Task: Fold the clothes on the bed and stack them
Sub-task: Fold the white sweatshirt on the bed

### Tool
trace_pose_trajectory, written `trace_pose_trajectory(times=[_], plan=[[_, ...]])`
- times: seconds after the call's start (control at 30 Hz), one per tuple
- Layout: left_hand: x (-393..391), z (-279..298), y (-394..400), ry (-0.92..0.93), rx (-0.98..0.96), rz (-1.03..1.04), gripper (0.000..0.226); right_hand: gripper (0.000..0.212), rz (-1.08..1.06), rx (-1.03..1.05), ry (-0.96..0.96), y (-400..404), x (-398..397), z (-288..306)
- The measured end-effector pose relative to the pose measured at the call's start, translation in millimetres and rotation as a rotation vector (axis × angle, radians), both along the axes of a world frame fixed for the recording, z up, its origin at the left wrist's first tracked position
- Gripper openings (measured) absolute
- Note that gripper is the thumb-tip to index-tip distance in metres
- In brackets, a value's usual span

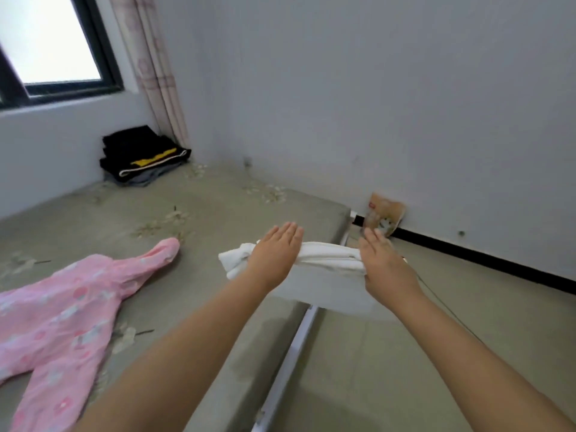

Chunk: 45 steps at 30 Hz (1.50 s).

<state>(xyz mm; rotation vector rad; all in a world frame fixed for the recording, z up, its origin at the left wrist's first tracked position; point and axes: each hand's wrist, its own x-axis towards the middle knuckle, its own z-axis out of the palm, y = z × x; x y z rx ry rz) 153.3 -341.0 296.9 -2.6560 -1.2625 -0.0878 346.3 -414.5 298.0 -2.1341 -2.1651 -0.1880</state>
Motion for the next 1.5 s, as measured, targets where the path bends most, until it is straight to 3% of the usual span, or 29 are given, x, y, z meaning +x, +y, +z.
trace_pose_trajectory(times=[0.33, 0.6, 0.87, 1.1, 1.5], plan=[[205, 107, 163, -0.083, 0.218, -0.1, 0.06, 0.066, -0.139, 0.101, 0.013, 142, 195, 117], [352, 151, 342, -0.078, 0.261, -0.161, 0.057, 0.066, -0.21, 0.1, 0.033, 307, 332, 149], [479, 126, 504, -0.018, 0.263, -0.148, 0.055, 0.067, -0.192, 0.112, 0.036, 465, 460, 124], [558, 106, 654, 0.053, 0.158, 0.002, 0.052, 0.063, 0.003, -0.034, 0.058, 659, 557, 106], [556, 64, 923, 0.113, 0.11, 0.43, 0.049, 0.066, 0.35, -0.018, -0.073, 982, 567, 67]])
